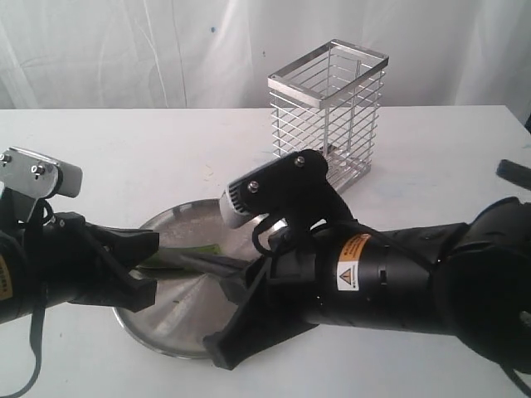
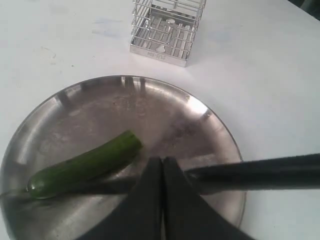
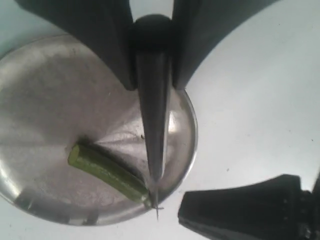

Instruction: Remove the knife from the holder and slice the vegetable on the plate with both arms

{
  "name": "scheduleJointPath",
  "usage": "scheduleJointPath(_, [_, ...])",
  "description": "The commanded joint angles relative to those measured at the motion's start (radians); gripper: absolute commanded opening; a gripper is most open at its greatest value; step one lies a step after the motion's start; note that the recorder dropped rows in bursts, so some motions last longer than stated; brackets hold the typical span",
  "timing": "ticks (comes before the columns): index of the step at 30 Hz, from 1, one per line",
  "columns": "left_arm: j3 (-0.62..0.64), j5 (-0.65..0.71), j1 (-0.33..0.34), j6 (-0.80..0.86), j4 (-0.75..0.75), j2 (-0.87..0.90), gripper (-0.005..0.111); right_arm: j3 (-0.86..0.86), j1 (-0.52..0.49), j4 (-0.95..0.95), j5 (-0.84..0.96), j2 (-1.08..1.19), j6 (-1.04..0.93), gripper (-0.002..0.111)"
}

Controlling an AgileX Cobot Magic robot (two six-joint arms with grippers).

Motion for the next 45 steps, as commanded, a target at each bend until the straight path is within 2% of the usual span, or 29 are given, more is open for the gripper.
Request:
scheduleJointPath(1, [-0.004, 0.008, -0.007, -0.001, 0.001, -0.001, 0.000, -0.005, -0.015, -0.009, 0.011, 0.032, 0.005, 0.000])
scheduleJointPath(8, [-0.004, 0.008, -0.007, -0.001, 0.001, -0.001, 0.000, -0.005, -0.015, -0.030, 0.069, 0.109, -0.011, 0.000])
scheduleJointPath(15, [-0.004, 0.008, -0.007, -0.001, 0.001, -0.001, 0.000, -0.005, -0.015, -0.146, 0.146, 0.168, -0.011, 0.000])
scheduleJointPath(21, [-0.004, 0.023, -0.007, -0.001, 0.001, -0.001, 0.000, -0.005, -0.015, -0.146, 0.162, 0.184, -0.011, 0.000])
scheduleJointPath(27, [-0.004, 0.032, -0.007, -0.001, 0.001, -0.001, 0.000, -0.005, -0.015, -0.148, 0.280, 0.203, -0.003, 0.000])
scheduleJointPath(36, [-0.004, 0.054, -0.007, -0.001, 0.001, -0.001, 0.000, -0.007, -0.015, -0.145, 0.256, 0.267, -0.003, 0.000])
scheduleJointPath(45, [-0.004, 0.062, -0.007, -0.001, 0.001, -0.001, 0.000, -0.010, -0.015, -0.143, 0.248, 0.281, -0.003, 0.018])
